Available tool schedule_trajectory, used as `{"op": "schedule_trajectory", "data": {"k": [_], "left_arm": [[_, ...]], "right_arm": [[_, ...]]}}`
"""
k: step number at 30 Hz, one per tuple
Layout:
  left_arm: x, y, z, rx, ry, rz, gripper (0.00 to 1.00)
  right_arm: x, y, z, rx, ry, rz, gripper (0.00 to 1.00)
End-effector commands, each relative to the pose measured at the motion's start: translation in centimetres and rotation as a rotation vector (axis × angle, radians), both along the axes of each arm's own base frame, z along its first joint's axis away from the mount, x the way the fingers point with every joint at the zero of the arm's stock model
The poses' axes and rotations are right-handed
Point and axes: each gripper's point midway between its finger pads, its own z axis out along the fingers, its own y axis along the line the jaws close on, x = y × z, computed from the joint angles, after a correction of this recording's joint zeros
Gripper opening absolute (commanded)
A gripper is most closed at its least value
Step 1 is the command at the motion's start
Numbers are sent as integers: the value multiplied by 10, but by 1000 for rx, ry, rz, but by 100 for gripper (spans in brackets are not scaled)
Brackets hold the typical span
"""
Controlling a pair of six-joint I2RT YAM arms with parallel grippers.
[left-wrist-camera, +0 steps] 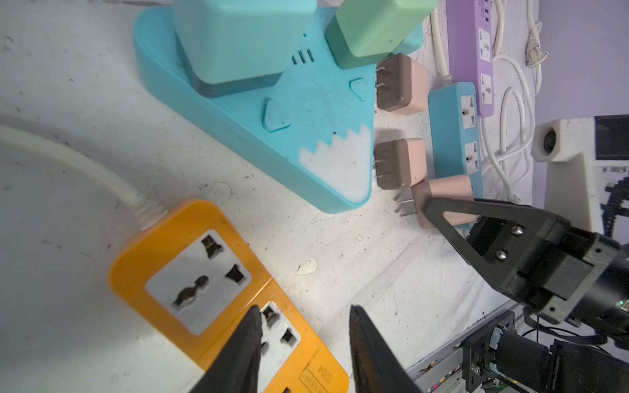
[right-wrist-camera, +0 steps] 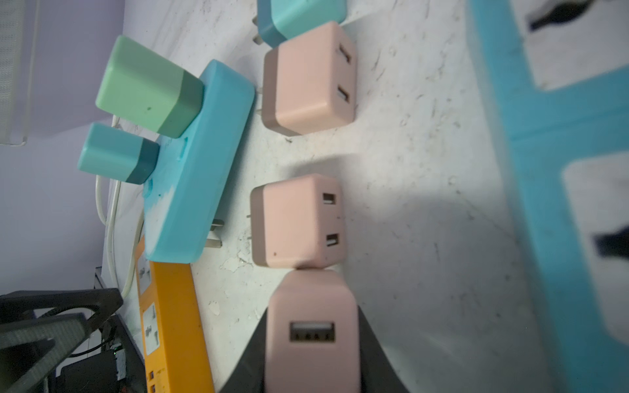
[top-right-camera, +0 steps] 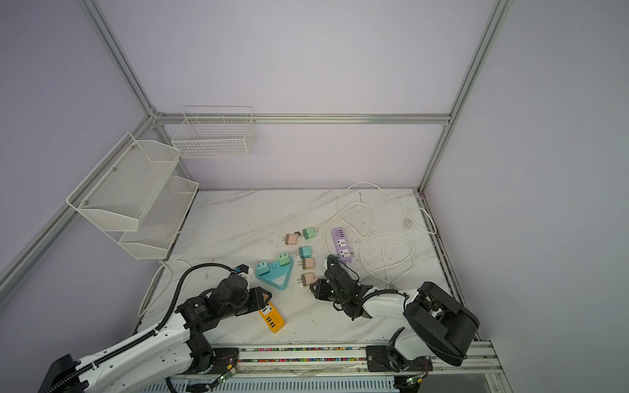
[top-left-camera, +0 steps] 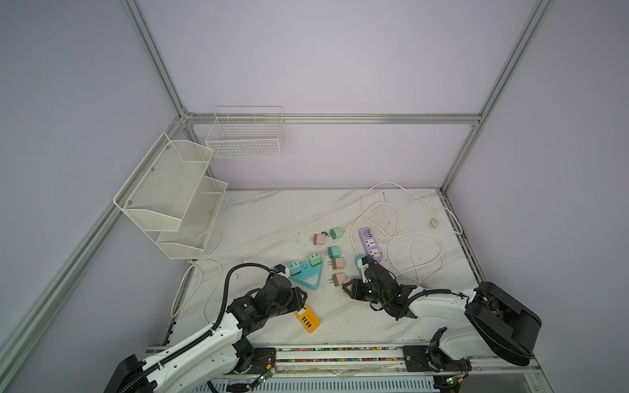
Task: Pull the plug off the socket
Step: 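Lower the pink adapter beside the loose adapters and open the right gripper, then move the right gripper to the green adapter on the teal triangular strip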
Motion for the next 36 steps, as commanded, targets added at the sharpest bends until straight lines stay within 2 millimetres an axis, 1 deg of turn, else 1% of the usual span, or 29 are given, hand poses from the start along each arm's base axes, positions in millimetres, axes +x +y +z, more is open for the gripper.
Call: {"op": "schedule_trajectory", "data": {"k": [1, 4, 11, 18, 21, 23, 24, 27, 31, 34, 36], "left_arm": [[18, -13, 40, -57, -94, 3, 43], [19, -12, 41, -38, -97, -1, 44], [20, -8, 43, -19, -106, 10, 44], [20, -5, 47, -8, -119, 13, 45], [24, -5, 56, -15, -152, 23, 46], [27, -2, 60, -7, -170, 40, 46], [28, 1, 61, -4, -175, 49, 47], [30, 5, 64, 8, -194, 71, 47], [32, 8, 68, 18, -204, 76, 47], [34, 11, 67, 26, -203, 85, 47], [36, 11, 66, 21, -199, 89, 47]], "right_arm": [[4, -2, -3, -2, -6, -6, 24], [4, -3, -10, -19, 8, -7, 28], [0, -8, -18, -56, 24, 8, 41], [0, -14, -11, -89, 7, 5, 54], [1, -18, -6, -127, -12, 16, 61], [0, -22, -8, -157, -2, 11, 66], [2, -23, 1, -152, -19, 8, 67], [3, -25, 11, -173, -35, 15, 70], [10, -30, 25, -235, -74, 18, 72], [18, -24, 40, -249, -118, 40, 72], [24, -16, 50, -246, -145, 63, 72]]}}
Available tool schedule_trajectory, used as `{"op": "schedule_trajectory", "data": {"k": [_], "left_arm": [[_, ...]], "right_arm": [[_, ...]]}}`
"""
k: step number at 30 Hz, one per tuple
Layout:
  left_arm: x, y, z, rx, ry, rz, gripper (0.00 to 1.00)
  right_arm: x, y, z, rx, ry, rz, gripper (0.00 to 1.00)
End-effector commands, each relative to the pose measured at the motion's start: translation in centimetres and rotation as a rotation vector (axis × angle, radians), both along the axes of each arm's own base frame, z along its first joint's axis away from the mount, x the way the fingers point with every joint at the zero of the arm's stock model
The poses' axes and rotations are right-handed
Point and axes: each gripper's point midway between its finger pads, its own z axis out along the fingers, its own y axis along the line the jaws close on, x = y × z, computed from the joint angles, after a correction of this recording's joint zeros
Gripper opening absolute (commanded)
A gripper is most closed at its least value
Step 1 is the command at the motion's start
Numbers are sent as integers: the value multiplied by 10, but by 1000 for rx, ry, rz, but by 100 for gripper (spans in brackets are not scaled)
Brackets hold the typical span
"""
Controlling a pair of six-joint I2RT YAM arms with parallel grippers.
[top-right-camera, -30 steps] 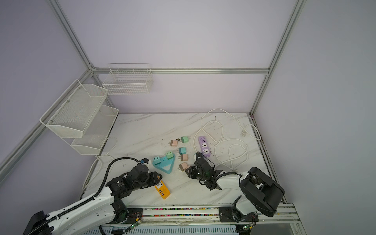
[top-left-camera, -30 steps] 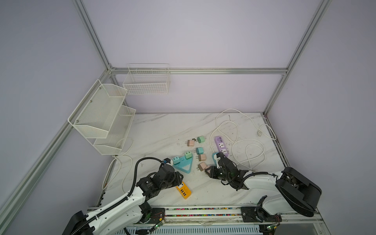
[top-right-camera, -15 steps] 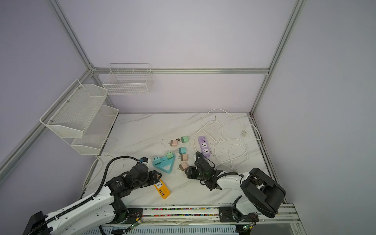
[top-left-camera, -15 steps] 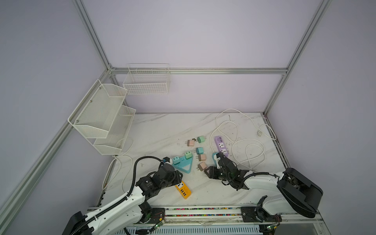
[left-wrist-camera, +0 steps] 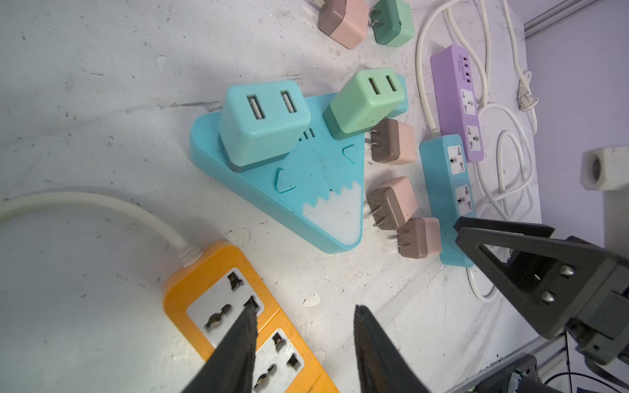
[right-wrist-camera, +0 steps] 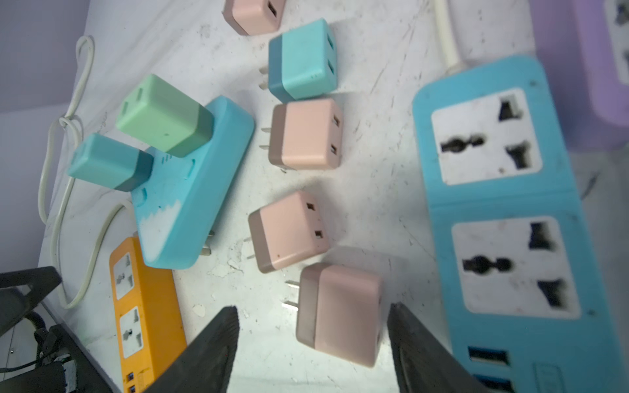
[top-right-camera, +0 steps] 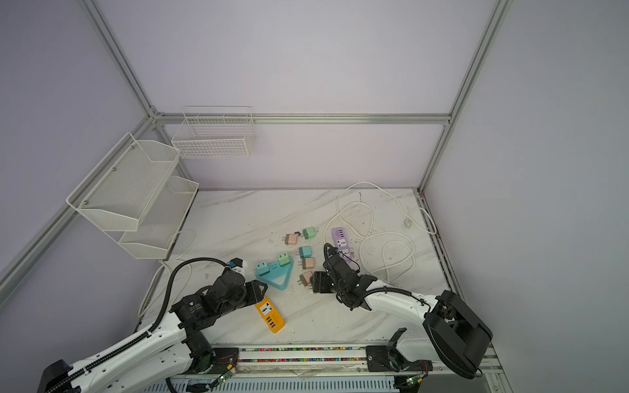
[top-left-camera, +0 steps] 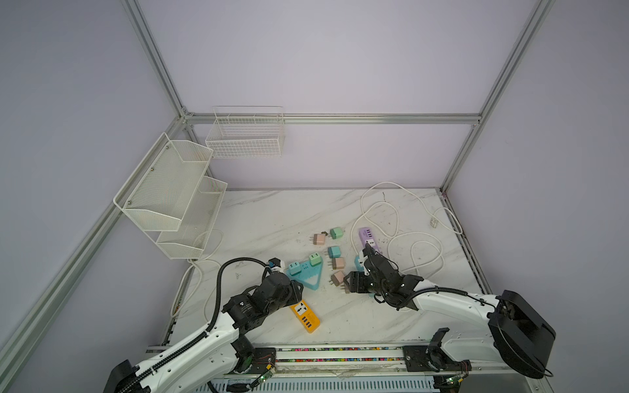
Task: Pull the plug off the socket
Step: 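Move the right gripper to the green adapter on the teal triangular strip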
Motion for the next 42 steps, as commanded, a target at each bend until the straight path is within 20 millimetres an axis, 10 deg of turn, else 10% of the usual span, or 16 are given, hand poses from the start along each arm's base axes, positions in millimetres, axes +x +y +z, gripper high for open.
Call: {"op": "schedule_trajectory", "data": {"k": [1, 12, 24, 42], "left_arm": [[17, -7, 40, -47, -86, 8, 47], [28, -5, 31, -65, -72, 48, 46], [35, -2, 19, -92, -52, 74, 45], [35, 14, 2, -98, -19, 101, 44]], "right_arm": [[10, 4, 11, -57, -40, 42, 72], [54, 88, 43, 31, -134, 226, 72], [82, 154, 30, 88, -106, 352, 72], [24, 172, 23, 87, -63, 473, 71]]}}
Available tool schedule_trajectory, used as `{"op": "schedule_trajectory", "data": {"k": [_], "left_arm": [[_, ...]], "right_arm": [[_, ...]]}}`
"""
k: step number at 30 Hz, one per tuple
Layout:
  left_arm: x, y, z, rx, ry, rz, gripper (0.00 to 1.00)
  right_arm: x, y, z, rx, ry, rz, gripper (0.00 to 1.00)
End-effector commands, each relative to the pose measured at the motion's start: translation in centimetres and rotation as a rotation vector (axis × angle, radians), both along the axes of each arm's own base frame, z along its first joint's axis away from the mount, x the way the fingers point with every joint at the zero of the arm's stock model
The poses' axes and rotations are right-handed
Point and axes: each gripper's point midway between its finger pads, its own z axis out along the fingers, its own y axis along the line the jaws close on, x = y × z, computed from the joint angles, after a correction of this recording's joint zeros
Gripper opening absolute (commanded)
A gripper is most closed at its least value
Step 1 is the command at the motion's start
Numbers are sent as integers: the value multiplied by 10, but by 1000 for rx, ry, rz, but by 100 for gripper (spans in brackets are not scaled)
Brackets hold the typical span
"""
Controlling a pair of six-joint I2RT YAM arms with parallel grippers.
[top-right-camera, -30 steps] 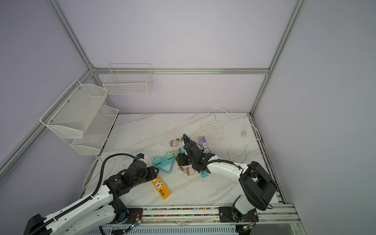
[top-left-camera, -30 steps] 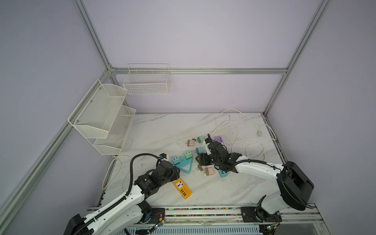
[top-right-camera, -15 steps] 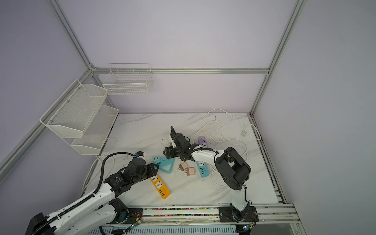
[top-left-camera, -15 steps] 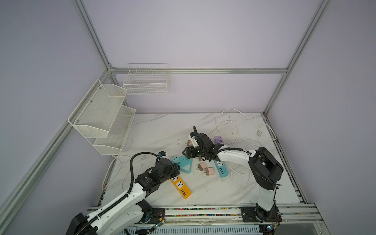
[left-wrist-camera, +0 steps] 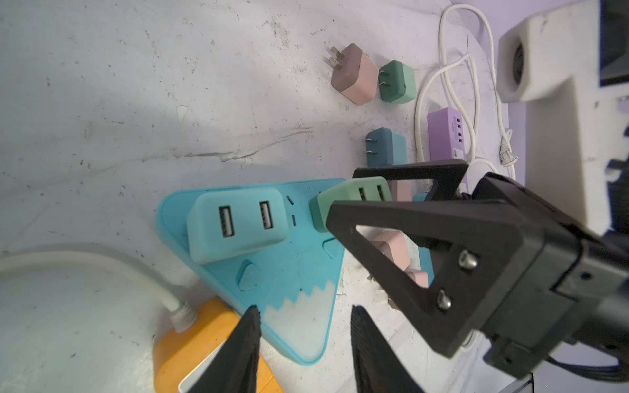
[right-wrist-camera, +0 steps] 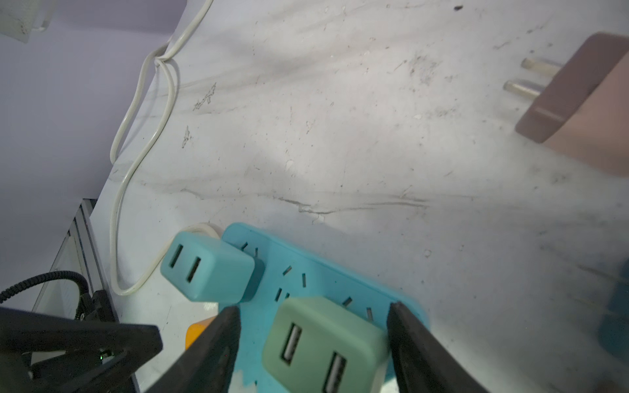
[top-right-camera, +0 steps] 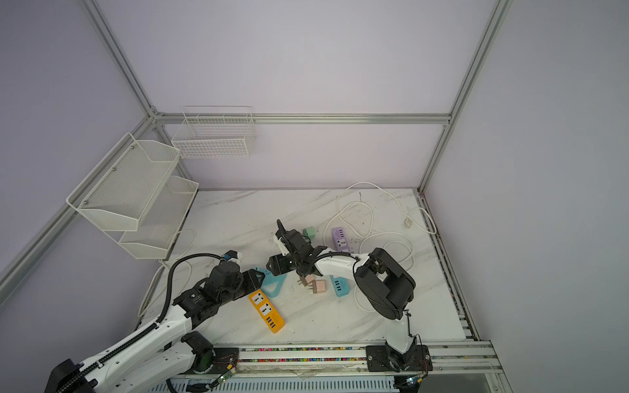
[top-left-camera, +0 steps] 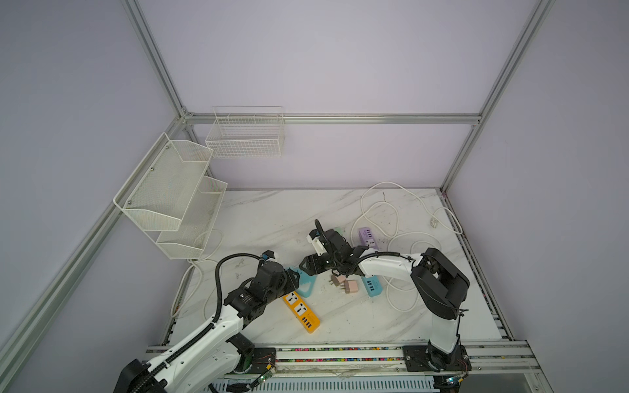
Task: Pull the plug off the socket
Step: 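Move the right gripper to the green adapter on the teal triangular strip, then close the right gripper on the green adapter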
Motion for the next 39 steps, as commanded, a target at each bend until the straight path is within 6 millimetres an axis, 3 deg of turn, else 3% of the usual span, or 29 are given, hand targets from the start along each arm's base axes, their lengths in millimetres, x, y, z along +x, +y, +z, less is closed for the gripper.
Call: {"op": "schedule_trajectory", "data": {"k": [1, 4, 13, 25, 33, 39], "left_arm": [[-1, 2, -2, -14, -9, -5, 44], [-2, 6, -3, -8, -7, 0, 44], [-3, 9, -1, -14, -6, 0, 44], [-7, 9, 5, -23, -10, -9, 44], [-9, 2, 5, -55, 2, -33, 44], [-12, 1, 7, -68, 5, -43, 44]], "right_arm": [[-20, 5, 19, 38, -16, 40, 70], [-26, 7, 18, 21, -38, 43, 70], [-12, 7, 9, -124, -173, 76, 69], [-14, 2, -16, -252, -232, 143, 62], [-15, -10, -15, -285, -250, 127, 45], [-19, -17, -16, -288, -241, 95, 27]]}}
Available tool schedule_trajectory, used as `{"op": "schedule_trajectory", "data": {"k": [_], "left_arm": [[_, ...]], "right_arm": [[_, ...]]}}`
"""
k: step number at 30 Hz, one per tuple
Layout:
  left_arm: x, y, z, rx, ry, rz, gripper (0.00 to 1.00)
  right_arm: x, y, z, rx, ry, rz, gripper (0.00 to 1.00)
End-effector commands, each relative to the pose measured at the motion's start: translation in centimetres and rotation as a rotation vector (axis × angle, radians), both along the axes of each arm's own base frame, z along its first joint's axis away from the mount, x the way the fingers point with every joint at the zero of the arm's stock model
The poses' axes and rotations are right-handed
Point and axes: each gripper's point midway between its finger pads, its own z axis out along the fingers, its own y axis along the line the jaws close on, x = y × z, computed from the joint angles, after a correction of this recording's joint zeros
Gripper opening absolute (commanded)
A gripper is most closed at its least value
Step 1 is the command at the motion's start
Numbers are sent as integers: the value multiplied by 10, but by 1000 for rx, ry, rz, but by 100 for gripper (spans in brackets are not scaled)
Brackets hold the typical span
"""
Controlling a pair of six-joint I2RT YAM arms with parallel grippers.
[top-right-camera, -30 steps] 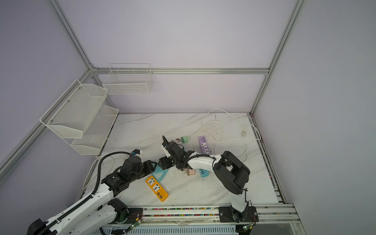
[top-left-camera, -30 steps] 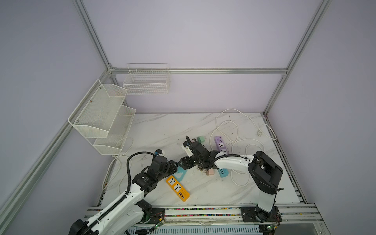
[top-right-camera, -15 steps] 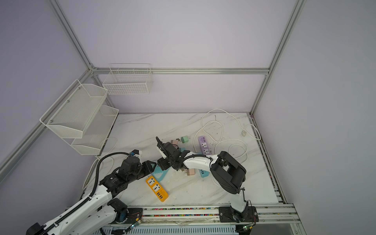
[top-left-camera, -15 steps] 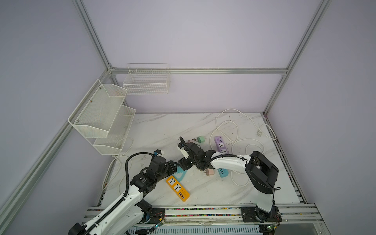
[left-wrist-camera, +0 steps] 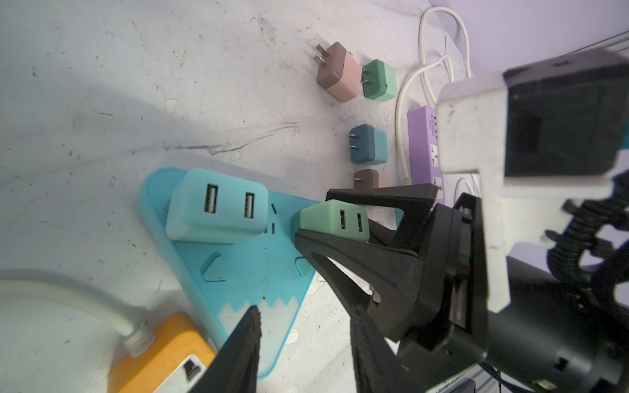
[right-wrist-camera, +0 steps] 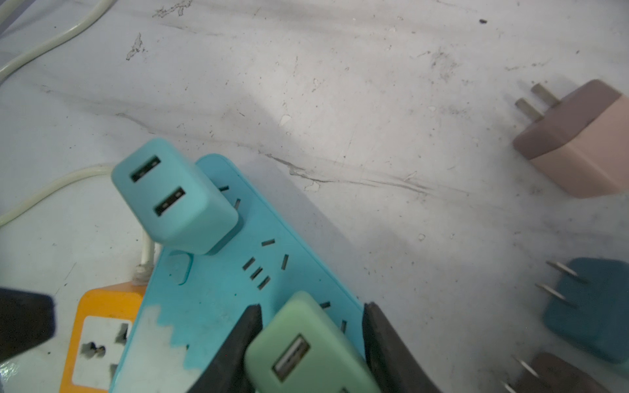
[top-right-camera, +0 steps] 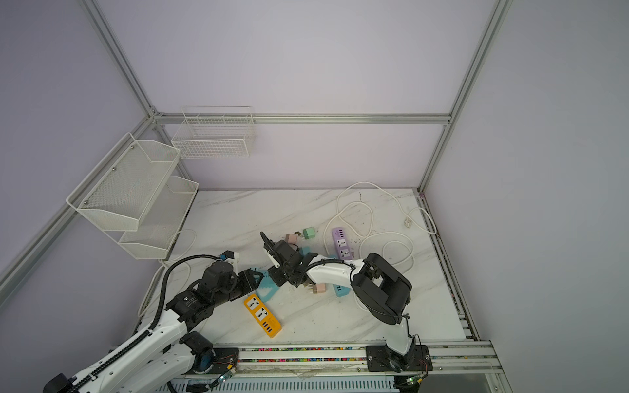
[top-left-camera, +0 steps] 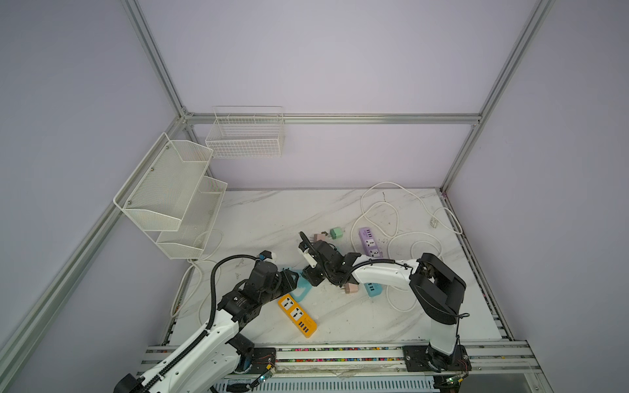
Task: Pull the plug off the socket
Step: 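Close the right gripper on the green adapter, then close the left gripper on the teal strip's edge while the right holds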
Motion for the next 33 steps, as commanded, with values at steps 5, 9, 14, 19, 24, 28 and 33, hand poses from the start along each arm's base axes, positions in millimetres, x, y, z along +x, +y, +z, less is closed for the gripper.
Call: {"op": "schedule_trajectory", "data": {"k": [5, 9, 14, 19, 24, 28, 33], "left_arm": [[-3, 0, -5, -5, 0, -17, 45], [2, -5, -4, -9, -1, -25, 46], [8, -12, -4, -15, 10, -39, 47], [11, -15, -6, -24, 12, -46, 49], [12, -16, -7, -25, 14, -46, 49], [14, -18, -5, -36, 1, -47, 50], [23, -17, -6, 14, -10, -51, 50]], "right_arm": [[-10, -23, 3, -60, -21, -137, 27], [-4, -40, 6, -44, -6, -301, 27], [-8, -48, 13, 68, 56, -455, 27], [-12, -49, 10, 95, 71, -538, 27], [-12, -45, 11, 96, 74, -548, 31], [-11, -47, 15, 83, 69, -552, 38], [-17, -51, 20, 52, 69, -516, 48]]}}
